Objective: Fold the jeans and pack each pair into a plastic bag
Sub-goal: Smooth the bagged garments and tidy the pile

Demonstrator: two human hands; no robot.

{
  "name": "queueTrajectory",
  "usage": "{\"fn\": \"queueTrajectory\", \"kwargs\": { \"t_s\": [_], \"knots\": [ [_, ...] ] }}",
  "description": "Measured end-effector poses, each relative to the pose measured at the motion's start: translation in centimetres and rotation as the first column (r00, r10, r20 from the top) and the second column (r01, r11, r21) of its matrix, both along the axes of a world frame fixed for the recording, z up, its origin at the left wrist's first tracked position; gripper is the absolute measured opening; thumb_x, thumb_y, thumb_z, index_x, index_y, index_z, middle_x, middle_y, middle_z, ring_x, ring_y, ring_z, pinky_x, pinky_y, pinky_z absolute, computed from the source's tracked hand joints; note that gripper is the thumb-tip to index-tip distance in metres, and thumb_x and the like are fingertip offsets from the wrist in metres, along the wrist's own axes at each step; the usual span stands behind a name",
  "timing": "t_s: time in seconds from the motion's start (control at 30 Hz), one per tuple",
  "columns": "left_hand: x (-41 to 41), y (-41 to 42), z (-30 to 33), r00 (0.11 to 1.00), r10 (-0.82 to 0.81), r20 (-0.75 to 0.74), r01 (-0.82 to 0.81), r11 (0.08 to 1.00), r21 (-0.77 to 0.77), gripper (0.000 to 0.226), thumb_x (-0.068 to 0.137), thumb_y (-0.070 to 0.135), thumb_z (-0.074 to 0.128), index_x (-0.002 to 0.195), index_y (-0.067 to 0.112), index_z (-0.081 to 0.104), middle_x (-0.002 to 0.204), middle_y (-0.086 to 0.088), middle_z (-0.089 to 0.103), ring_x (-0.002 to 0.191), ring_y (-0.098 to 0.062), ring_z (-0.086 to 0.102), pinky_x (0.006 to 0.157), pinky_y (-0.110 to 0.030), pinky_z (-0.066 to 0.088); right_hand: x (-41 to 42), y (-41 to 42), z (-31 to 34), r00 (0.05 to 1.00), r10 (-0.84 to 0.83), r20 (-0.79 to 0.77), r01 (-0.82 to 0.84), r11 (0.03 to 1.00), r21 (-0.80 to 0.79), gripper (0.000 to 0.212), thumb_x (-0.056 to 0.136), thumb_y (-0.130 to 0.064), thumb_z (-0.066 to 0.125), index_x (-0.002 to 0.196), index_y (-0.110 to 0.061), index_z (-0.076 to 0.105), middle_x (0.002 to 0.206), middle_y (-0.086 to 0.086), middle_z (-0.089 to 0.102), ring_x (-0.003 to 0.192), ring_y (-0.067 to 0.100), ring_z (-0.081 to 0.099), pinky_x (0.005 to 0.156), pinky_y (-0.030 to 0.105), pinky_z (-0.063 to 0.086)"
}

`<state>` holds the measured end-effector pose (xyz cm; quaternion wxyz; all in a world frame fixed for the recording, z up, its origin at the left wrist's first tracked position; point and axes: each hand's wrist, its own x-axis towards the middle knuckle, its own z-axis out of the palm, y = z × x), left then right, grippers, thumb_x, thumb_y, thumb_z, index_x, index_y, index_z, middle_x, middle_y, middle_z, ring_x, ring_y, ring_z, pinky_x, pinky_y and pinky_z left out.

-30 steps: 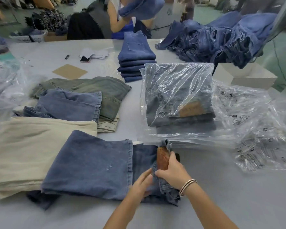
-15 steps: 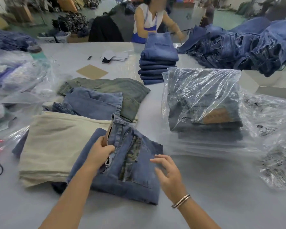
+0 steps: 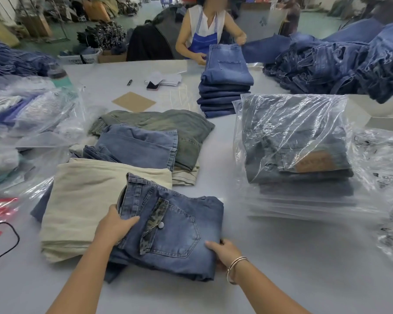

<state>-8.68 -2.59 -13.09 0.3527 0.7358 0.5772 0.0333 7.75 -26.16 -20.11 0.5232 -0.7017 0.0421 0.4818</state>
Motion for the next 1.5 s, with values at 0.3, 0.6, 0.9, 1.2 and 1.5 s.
{"fn": "queueTrajectory", "kwargs": {
  "t_s": [0.3,0.6,0.9,1.2,1.5],
  "knots": [
    [0.6,-8.3,-7.1,0.963,0.106,0.248,0.011,0.903,-0.43,0.073,0.083,0.02,0.074,0.141,0.004,0.034,0.139,-0.014,0.049,0.124,-0.031,0.05,0.106,-0.042,0.04,5.7,-8.0,0.9,0.916,-0.103,0.388,0.207,0.95,-0.235,0.04,0.078,0.006,0.059,0.118,0.005,0.055,0.097,0.018,0.063,0.085,0.031,0.058,0.074,0.033,0.044],
    [0.9,-9.6,-9.2,0.9,0.282,0.332,-0.091,0.867,-0.489,0.068,0.081,0.014,0.075,0.135,0.006,0.035,0.135,-0.017,0.051,0.12,-0.034,0.052,0.105,-0.05,0.04,-1.8,-2.6,3.8,0.414,0.618,0.669,-0.389,0.784,-0.484,0.035,0.087,-0.055,0.05,0.099,-0.023,0.057,0.104,-0.003,0.061,0.101,0.02,0.058,0.083,0.032,0.042],
    [2.0,-14.7,-6.5,0.961,-0.271,-0.044,0.231,0.708,0.667,0.049,0.068,0.003,0.07,0.117,0.006,0.065,0.129,-0.027,0.053,0.119,-0.045,0.045,0.097,-0.054,0.038,-0.5,-2.5,1.0,0.371,0.595,0.713,-0.165,0.798,-0.579,0.014,0.092,-0.046,0.049,0.088,-0.034,0.044,0.106,-0.007,0.063,0.108,0.018,0.052,0.088,0.032,0.032],
    [7.9,-17.4,-7.7,0.761,-0.539,-0.361,0.643,0.701,0.307,0.061,0.097,0.049,0.019,0.153,0.033,0.0,0.161,0.002,-0.011,0.147,-0.018,-0.014,0.117,-0.045,-0.008,0.1,-5.3,0.8,-0.042,0.736,0.675,-0.334,0.627,-0.704,0.056,0.064,-0.052,0.076,0.118,-0.049,0.061,0.132,-0.003,0.059,0.119,0.014,0.058,0.098,0.047,0.046],
    [9.5,-18.2,-7.8,0.818,-0.461,-0.344,0.57,0.727,0.382,0.062,0.091,0.048,0.036,0.149,0.026,0.03,0.16,-0.004,0.014,0.148,-0.019,0.008,0.116,-0.047,0.004,3.8,-11.7,-0.1,-0.055,0.552,0.832,-0.165,0.817,-0.552,0.039,0.04,-0.031,0.092,0.074,-0.038,0.074,0.098,-0.013,0.072,0.097,0.006,0.068,0.088,0.047,0.05]
  ]
}}
